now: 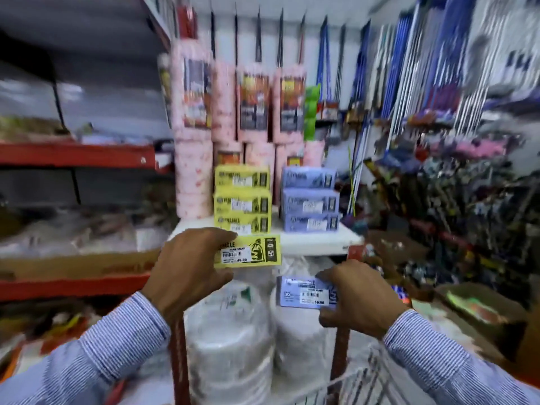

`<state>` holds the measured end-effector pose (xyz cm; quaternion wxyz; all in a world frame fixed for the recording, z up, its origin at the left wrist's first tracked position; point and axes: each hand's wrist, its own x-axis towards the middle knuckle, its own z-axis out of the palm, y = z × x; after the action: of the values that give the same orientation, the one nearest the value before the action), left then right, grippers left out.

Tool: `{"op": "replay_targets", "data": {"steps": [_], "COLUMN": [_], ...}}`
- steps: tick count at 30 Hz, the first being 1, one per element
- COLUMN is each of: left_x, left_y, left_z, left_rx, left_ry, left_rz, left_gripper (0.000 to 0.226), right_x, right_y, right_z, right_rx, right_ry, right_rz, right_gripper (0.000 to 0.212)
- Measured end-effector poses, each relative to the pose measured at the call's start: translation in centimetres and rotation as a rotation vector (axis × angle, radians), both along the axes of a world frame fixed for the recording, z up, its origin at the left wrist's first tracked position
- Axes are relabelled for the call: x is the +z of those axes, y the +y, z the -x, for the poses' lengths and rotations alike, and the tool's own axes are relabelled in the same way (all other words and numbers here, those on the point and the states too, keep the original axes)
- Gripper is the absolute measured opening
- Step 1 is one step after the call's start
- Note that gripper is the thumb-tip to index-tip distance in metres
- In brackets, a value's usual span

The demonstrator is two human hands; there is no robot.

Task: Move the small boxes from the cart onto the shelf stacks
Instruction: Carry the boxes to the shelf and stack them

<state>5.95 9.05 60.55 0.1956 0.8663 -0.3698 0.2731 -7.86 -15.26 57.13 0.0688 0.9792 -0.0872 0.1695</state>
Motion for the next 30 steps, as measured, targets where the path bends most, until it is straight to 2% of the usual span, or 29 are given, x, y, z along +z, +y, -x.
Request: {"op": "replay_targets", "data": {"steps": [6,12,17,21,30], "left_x": [7.0,10.1,10.6,9.6,7.9], "left_y": [-1.1,-3.7,-6.5,-8.0,-9.0], "left_z": [-1.7,-5.6,-9.4,-11.7,-14.1], "left_rx": [-0.006,0.015,0.021,0.009,0.023], "left_ry": [-0.116,-0.143,-0.095,-0.055,-0.048], "left_rz": [0.092,0.116,0.073,0.023,0.027], "left_gripper": [0.061,0.058,0.057,0.057,0.058], "right_x": [8.1,13.0,14.2,13.7,12.1], "right_y": [-2.7,-5.6,-7.3,-8.0,-9.3], "right_z": [-1.1,-3.6,-7.6,-10.9,-14.8], "right_rx": [-0.024,-0.067,-0.069,-0.040,-0.032], "right_ry": [-0.208,-0.362,-0.422,-0.402,-0.332], "right_rz": [0.069,0.074,0.070,0.071,0.098], "right_gripper": [0.044,0.034,0.026,0.029,0.020]}}
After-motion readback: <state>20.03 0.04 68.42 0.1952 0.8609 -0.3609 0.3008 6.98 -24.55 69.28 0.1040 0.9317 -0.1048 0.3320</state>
